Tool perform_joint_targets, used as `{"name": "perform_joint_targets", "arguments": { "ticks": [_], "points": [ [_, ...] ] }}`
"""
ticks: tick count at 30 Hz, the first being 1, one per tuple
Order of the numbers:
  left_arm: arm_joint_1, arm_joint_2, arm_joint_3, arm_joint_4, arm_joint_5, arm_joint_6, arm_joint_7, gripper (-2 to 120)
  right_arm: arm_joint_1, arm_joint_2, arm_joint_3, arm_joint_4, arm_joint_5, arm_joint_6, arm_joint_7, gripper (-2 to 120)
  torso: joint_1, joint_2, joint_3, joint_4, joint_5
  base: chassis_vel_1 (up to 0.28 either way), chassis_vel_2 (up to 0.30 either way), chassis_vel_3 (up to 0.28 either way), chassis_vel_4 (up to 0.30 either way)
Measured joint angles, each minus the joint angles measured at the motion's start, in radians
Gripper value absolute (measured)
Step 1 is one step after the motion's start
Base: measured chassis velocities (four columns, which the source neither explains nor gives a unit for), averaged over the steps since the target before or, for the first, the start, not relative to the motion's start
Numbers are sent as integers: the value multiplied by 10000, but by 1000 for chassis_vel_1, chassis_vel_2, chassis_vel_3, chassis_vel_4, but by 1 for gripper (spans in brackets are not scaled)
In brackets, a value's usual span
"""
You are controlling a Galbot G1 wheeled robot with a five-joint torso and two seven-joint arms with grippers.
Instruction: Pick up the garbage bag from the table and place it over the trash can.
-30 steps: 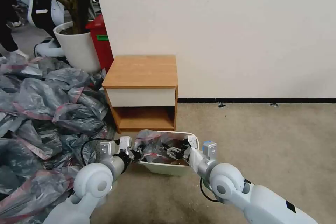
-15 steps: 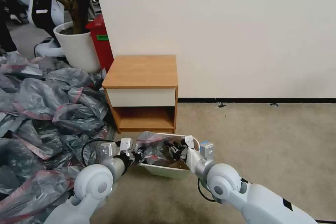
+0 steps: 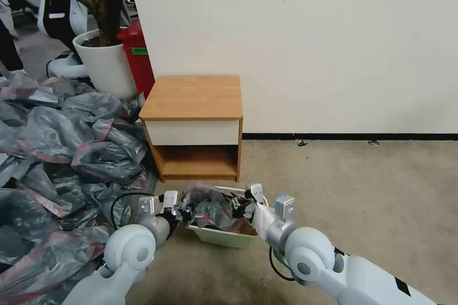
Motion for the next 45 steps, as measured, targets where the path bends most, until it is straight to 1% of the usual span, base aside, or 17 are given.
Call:
{"name": "perform_joint_targets", "arguments": {
  "ticks": [2, 5, 6, 8, 10, 18, 23, 29, 30, 37, 40, 42, 45],
  "points": [
    [-6, 13, 55, 19, 103, -4, 22, 3, 119, 18, 30, 91, 168, -29, 10, 0, 0, 0, 0, 0, 0, 0, 0, 0, 0],
    [12, 89, 178, 51, 643, -41, 261, 3, 568, 24, 44, 166, 562, -208, 91, 0, 0, 0, 0, 1, 0, 0, 0, 0, 0],
    [12, 89, 178, 51, 643, -41, 261, 3, 568, 24, 44, 166, 562, -208, 91, 0, 0, 0, 0, 1, 0, 0, 0, 0, 0],
    [101, 125, 220, 51, 1106, -112, 535, 3, 888, 48, -3, 54, 751, -358, 239, 0, 0, 0, 0, 2, 0, 0, 0, 0, 0],
    [158, 124, 219, 49, 1336, -191, 717, 3, 1015, 72, -23, -73, 894, -488, 418, 0, 0, 0, 0, 4, 0, 0, 0, 0, 0],
    [15, 102, 64, 195, 1398, -437, 675, 3, 343, 21, 183, 249, 731, -619, 569, 0, 0, 0, 0, -2, 0, 0, 0, 0, 0],
    [49, 200, 219, 195, 1642, -437, 756, 3, 488, 179, 281, 242, 751, -909, 908, 0, 0, 0, 0, 0, 0, 0, 0, 0, 0],
    [142, 211, 224, 175, 1743, -507, 809, 3, 646, 272, 365, 86, 917, -1215, 1227, 0, 0, 0, 0, 2, 0, 0, 0, 0, 0],
    [149, 230, 198, 175, 1743, -558, 811, 3, 525, 289, 455, 136, 959, -1382, 1335, 0, 0, 0, 0, 2, 0, 0, 0, 0, 0],
    [125, 325, 151, 177, 1705, -626, 810, 3, 34, 387, 669, 291, 965, -1645, 1536, 0, 0, 0, 0, 0, 0, 0, 0, 0, 0],
    [100, 387, 167, 178, 1688, -626, 809, 3, -135, 463, 745, 399, 1014, -1826, 1832, 0, 0, 0, 0, 1, 1, 0, 0, 0, 0],
    [56, 482, 224, 195, 1689, -627, 806, 3, -317, 510, 866, 664, 1259, -2254, 2333, 0, 0, 0, 0, 0, -1, 0, 0, 0, 0],
    [52, 571, 283, 201, 1733, -633, 832, 3, -332, 511, 941, 716, 1407, -2554, 2616, 0, -1, 0, 0, 0, 0, 0, 0, 0, 0]
  ]
}}
